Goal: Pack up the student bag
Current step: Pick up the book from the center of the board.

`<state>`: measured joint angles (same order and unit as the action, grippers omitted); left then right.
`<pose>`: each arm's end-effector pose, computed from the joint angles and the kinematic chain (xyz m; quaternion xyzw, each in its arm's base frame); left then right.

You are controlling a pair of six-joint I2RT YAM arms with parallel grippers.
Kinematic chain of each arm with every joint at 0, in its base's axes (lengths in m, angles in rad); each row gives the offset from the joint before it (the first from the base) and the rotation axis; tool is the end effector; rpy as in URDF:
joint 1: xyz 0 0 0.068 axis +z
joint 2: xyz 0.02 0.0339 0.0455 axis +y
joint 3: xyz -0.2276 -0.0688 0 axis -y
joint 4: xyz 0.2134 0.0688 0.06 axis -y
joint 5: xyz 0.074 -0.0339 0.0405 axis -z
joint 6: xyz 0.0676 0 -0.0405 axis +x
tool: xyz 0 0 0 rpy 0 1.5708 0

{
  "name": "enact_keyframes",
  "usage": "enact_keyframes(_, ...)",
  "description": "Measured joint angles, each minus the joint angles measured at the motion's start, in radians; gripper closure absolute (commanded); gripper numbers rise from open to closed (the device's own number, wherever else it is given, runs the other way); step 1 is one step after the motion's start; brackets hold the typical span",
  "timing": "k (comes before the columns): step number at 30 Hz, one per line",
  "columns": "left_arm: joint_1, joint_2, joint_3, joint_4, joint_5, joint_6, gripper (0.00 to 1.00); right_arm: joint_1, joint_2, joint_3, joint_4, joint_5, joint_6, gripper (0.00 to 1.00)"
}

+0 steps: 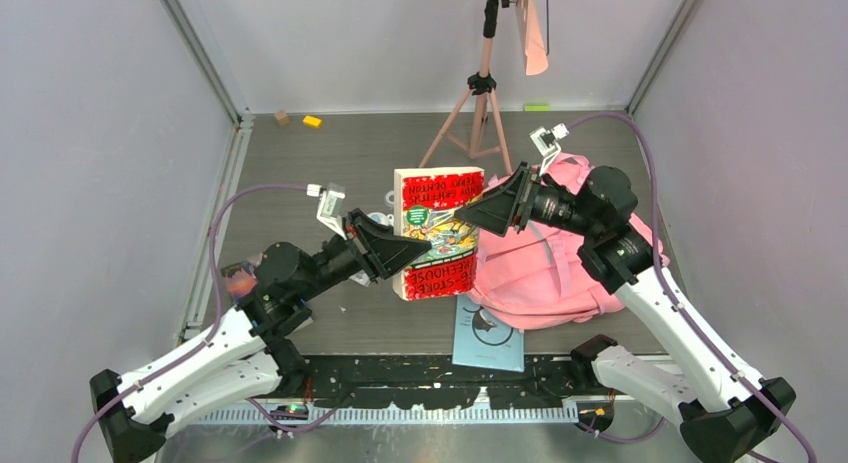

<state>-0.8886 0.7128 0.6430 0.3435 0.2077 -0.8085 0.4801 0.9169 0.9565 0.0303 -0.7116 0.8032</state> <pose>0.1152 -0.1639 0.3452 0.1066 0.5970 -0.6362 0.4770 0.1723 0.1395 0.3713 -0.1486 0.6719 0.6006 0.4070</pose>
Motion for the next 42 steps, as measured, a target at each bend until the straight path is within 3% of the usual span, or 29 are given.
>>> enact_keyframes(4,0.000,-0.006,0.000,0.048,0.026,-0.001,1.00,-0.004,0.015,0.000,0.037,-0.038,0.023,0.08)
enact_keyframes(7,0.001,-0.002,0.000,0.069,0.041,-0.005,1.00,-0.004,0.040,0.000,0.107,-0.089,0.077,0.21)
enact_keyframes(11,0.002,0.016,0.000,0.098,0.059,-0.021,0.98,-0.004,0.063,0.000,0.209,-0.160,0.150,0.51)
enact_keyframes(12,0.002,0.022,0.000,0.104,0.066,-0.023,0.95,-0.004,0.064,0.000,0.226,-0.177,0.167,0.65)
enact_keyframes(13,0.002,0.028,0.000,0.109,0.070,-0.025,0.87,-0.005,0.064,0.001,0.236,-0.190,0.172,0.73)
enact_keyframes(14,0.002,0.035,0.000,0.117,0.076,-0.029,0.77,-0.005,0.063,0.002,0.241,-0.201,0.172,0.85)
enact_keyframes(15,0.002,0.038,0.000,0.122,0.080,-0.037,0.62,-0.006,0.063,0.004,0.242,-0.210,0.169,0.90)
enact_keyframes(16,0.002,0.043,0.000,0.132,0.082,-0.053,0.52,-0.009,0.063,0.006,0.243,-0.218,0.164,0.97)
enact_keyframes(21,0.002,0.055,0.002,0.143,0.084,-0.045,0.24,-0.011,0.051,0.024,0.177,-0.194,0.130,1.00)
enact_keyframes(25,0.002,0.063,0.009,0.120,0.076,-0.036,0.18,-0.011,0.029,0.043,0.069,-0.130,0.074,1.00)
enact_keyframes(30,0.002,0.079,0.028,0.067,0.069,-0.019,0.36,-0.009,0.019,0.072,-0.041,-0.080,0.019,1.00)
enact_keyframes(35,0.005,0.125,0.042,0.047,0.076,-0.013,0.38,-0.005,0.019,0.110,-0.165,-0.024,-0.040,0.91)
enact_keyframes(38,0.011,0.158,0.048,0.046,0.083,-0.018,0.45,-0.004,0.019,0.130,-0.238,0.019,-0.076,0.91)
enact_keyframes(40,0.014,0.179,0.048,0.049,0.085,-0.025,0.51,-0.004,0.019,0.137,-0.271,0.042,-0.093,0.90)
enact_keyframes(42,0.019,0.199,0.048,0.056,0.088,-0.035,0.64,-0.004,0.020,0.142,-0.306,0.072,-0.107,0.88)
